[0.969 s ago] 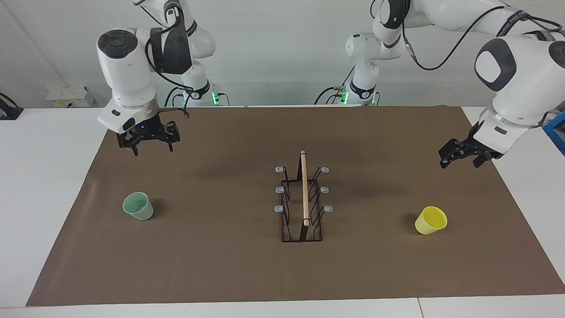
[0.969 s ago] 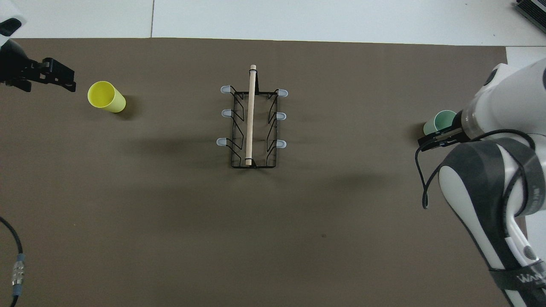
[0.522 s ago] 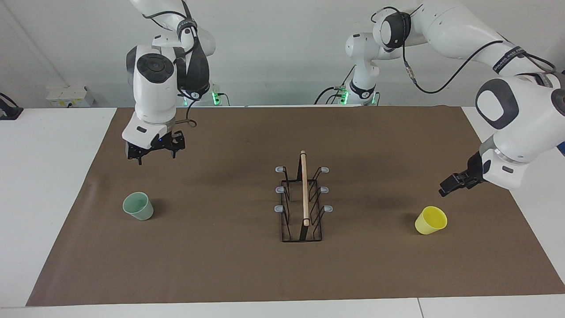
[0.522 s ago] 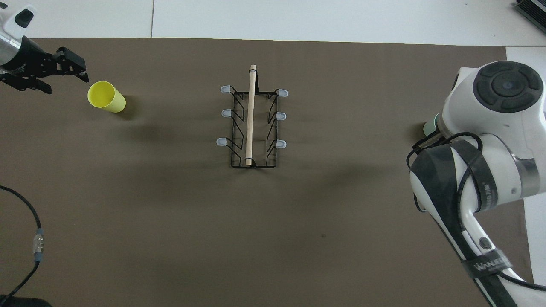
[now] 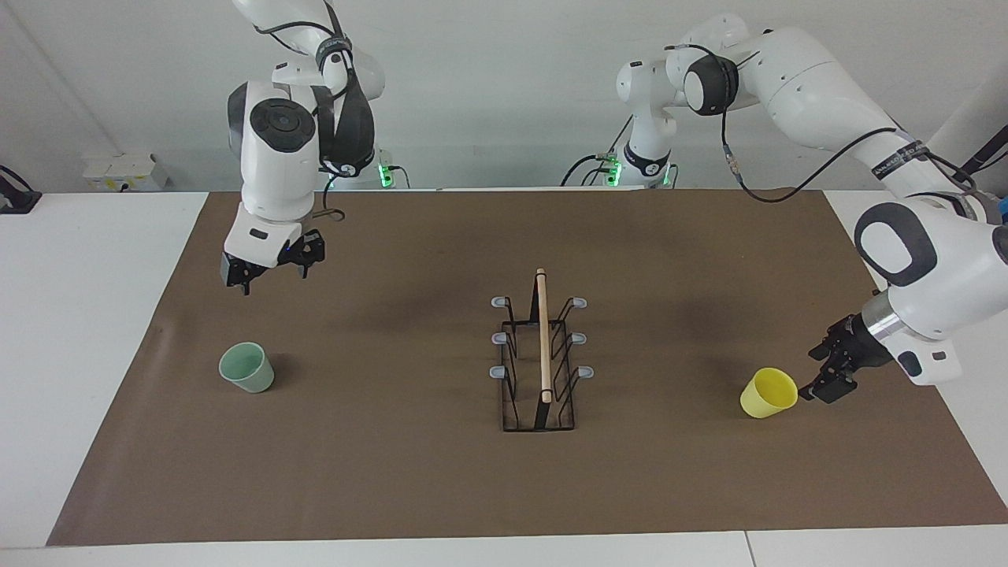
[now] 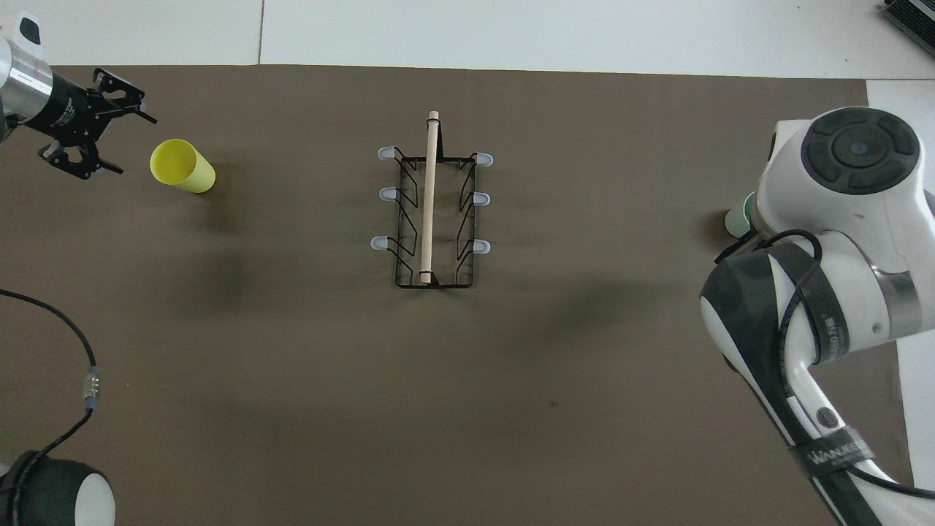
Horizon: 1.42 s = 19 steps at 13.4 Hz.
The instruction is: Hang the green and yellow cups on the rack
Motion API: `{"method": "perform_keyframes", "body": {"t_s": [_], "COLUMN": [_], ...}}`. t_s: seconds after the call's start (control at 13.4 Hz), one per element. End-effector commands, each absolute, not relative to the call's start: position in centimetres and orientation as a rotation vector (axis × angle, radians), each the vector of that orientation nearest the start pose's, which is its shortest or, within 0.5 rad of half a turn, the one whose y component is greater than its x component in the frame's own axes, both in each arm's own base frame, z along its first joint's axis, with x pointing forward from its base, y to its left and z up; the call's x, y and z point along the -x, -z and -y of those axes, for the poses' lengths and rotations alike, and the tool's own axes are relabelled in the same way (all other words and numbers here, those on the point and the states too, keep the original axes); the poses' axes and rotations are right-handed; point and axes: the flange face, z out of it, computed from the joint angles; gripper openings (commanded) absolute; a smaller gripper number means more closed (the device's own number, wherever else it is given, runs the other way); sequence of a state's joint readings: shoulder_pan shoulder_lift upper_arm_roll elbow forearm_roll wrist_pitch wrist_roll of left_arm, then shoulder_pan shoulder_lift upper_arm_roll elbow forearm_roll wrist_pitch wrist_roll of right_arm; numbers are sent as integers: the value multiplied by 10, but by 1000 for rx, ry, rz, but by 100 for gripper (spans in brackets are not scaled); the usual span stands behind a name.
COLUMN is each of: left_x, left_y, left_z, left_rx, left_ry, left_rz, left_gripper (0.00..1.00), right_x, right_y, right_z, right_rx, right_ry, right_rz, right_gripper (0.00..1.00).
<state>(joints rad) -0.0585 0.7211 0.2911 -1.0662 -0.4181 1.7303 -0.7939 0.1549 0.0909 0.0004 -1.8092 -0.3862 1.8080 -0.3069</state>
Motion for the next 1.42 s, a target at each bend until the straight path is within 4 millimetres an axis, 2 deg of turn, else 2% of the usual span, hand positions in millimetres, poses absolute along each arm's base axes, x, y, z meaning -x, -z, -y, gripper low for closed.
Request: {"method": "perform_keyframes", "body": {"t_s": [0.0, 0.07, 0.22, 0.37, 0.45, 0.52, 0.6, 0.67, 0.75, 0.82, 0.97, 1.12, 1.19, 1.34], "left_x": [-749, -750, -750, -748, -743, -736, -728, -722, -713, -707, -694, -672, -659, -647], "left_y": [-413, -395, -372, -352, -341, -341, -340, -337, -330, -326, -316, -302, -291, -276], "left_z": [-97, -106, -132, -141, -144, -154, -164, -164, -164, -159, -148, -152, -152, -151], "left_rx": [2729, 2633, 2539, 2405, 2336, 2272, 2209, 2166, 2124, 2106, 2090, 2195, 2229, 2135], "left_ry": [-236, -283, -370, -446, -541, -628, -666, -712, -763, -801, -861, -934, -967, -936], "left_rz": [2098, 2206, 2377, 2513, 2603, 2690, 2738, 2791, 2828, 2843, 2832, 2841, 2894, 3011], "left_gripper": [96, 96, 96, 96, 96, 99, 100, 100, 100, 100, 100, 100, 100, 100], "right_x": [-574, -574, -576, -574, -571, -568, -568, -569, -569, -571, -572, -571, -572, -573], "right_y": [-484, -481, -461, -446, -443, -443, -445, -447, -446, -446, -432, -414, -407, -398], "right_z": [-56, -59, -61, -77, -75, -72, -70, -67, -66, -66, -66, -66, -68, -68], "right_rx": [3349, 3347, 3351, 3371, 3371, 3352, 3297, 3217, 3188, 3182, 3133, 3111, 3101, 3087], "right_ry": [-241, -253, -350, -432, -481, -544, -592, -653, -675, -654, -693, -758, -789, -818], "right_rz": [1026, 1037, 1082, 1209, 1227, 1258, 1419, 1613, 1677, 1712, 1832, 1903, 1935, 1948], "right_gripper": [100, 100, 100, 100, 100, 100, 100, 100, 100, 100, 100, 100, 100, 100]}}
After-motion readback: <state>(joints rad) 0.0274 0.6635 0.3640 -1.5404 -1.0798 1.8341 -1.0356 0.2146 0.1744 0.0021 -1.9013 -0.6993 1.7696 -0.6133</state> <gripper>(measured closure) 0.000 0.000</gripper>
